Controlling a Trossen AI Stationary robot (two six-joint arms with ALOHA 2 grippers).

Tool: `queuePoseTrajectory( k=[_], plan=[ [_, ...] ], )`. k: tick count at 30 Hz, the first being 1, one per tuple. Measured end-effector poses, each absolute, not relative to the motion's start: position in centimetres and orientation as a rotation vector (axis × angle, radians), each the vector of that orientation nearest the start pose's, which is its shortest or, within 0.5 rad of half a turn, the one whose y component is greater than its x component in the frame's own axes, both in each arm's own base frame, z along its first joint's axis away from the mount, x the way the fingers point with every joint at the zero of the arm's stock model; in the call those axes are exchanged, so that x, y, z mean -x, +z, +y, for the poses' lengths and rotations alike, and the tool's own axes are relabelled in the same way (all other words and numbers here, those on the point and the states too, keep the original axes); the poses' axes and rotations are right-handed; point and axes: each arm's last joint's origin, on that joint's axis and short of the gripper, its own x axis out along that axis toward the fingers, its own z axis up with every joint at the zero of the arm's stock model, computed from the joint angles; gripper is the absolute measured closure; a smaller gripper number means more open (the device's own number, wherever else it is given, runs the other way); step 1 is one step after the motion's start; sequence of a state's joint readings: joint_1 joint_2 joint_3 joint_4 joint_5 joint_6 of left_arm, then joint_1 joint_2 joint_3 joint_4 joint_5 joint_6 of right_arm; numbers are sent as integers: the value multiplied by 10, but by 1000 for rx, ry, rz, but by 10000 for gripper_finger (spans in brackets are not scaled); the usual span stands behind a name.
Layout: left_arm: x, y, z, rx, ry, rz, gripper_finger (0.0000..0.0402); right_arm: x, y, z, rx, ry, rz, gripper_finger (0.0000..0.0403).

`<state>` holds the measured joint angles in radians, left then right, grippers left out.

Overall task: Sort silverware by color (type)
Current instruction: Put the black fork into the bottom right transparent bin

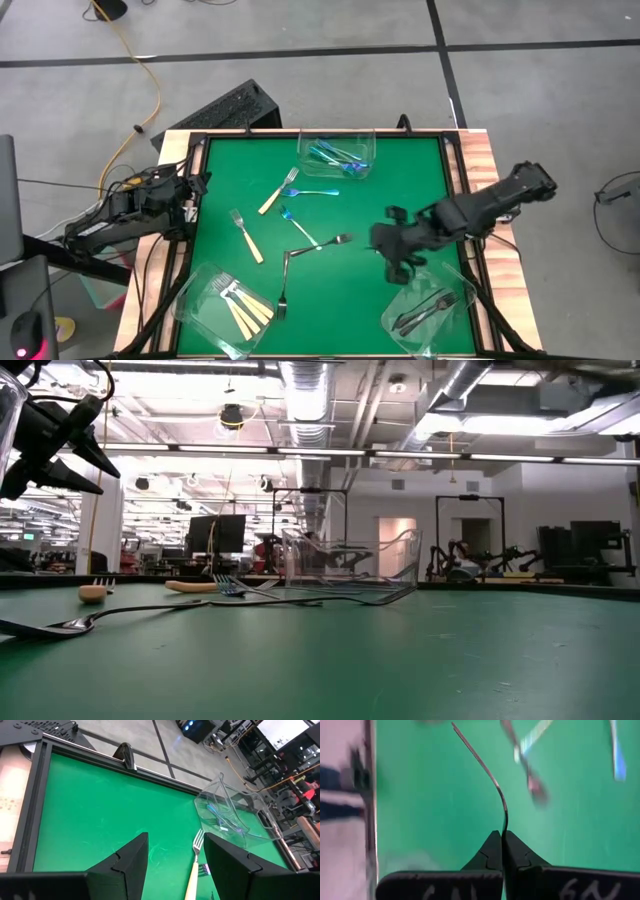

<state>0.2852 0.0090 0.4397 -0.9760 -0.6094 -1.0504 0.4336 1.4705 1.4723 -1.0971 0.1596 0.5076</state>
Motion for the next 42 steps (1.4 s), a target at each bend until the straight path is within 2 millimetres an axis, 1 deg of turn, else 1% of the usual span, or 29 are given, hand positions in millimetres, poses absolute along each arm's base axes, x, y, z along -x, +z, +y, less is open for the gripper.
queuePoseTrajectory(
  k=[3,6,11,16,19,24,26,32,35,39,42],
  plan=[
    [-26,215,25,862,1069,46,226,-233,335,130,-118,-66,1225,398],
    [-26,215,25,860,1072,45,226,-212,331,147,-86,-93,1322,398],
    [-26,215,25,859,1074,45,226,-194,319,178,-52,-48,1348,398],
    [-26,215,25,859,1074,45,226,-184,295,197,-97,7,1350,398],
    [-26,215,25,859,1074,45,226,-179,281,205,-91,41,1353,398],
    [-26,215,25,860,1073,46,226,-178,261,213,-89,154,1352,398],
    [-26,215,25,860,1073,46,226,-176,255,213,-59,207,1366,398],
    [-26,215,25,860,1073,46,226,-177,243,213,-17,273,1354,398],
    [-26,215,25,860,1073,46,226,-184,238,213,3,302,1370,398],
    [-26,215,25,859,1074,46,226,-192,220,220,52,362,1433,398],
    [-26,215,25,860,1074,46,226,-197,201,225,86,341,1494,398]
  ],
)
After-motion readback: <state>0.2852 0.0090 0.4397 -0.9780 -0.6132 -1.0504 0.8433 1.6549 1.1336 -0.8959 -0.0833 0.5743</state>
